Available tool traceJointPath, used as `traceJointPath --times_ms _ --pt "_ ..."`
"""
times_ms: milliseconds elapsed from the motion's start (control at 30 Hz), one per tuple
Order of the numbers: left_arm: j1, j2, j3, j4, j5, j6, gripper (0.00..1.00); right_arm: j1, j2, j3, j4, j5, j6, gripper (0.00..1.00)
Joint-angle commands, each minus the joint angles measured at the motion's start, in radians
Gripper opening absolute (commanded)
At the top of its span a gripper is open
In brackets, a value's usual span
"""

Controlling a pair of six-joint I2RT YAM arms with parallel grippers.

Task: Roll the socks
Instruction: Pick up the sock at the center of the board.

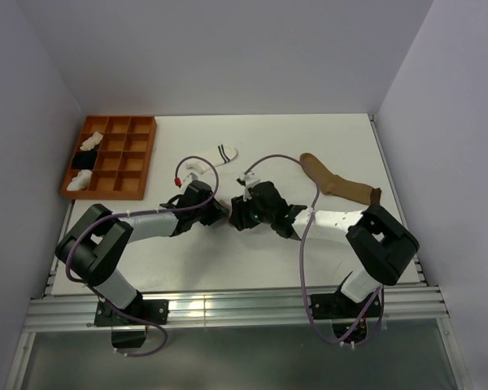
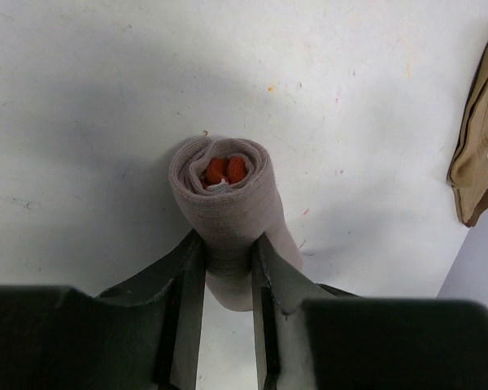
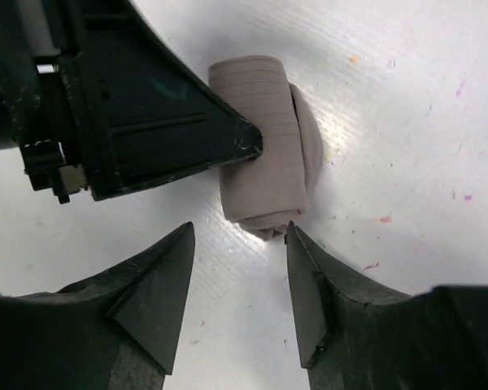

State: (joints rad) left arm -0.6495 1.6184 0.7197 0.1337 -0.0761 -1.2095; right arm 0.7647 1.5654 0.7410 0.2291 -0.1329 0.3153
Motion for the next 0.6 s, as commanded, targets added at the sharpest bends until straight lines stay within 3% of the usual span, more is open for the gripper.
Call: traceJointPath --times_ms 0,267,567 --pt "0.002 0.040 0.001 -0.124 -0.039 0.042 0.20 0.067 0.001 -0.011 0.044 0.260 -0.148 0.59" --pt "0.002 0.040 0.004 -0.129 -0.033 0.047 0.20 0.176 0.053 0.047 0.061 0.423 -0.263 0.64" --pt "-0.001 0.047 0.007 -0.129 -0.024 0.050 0.20 0.222 0.120 0.083 0.084 0.429 -0.305 0.64"
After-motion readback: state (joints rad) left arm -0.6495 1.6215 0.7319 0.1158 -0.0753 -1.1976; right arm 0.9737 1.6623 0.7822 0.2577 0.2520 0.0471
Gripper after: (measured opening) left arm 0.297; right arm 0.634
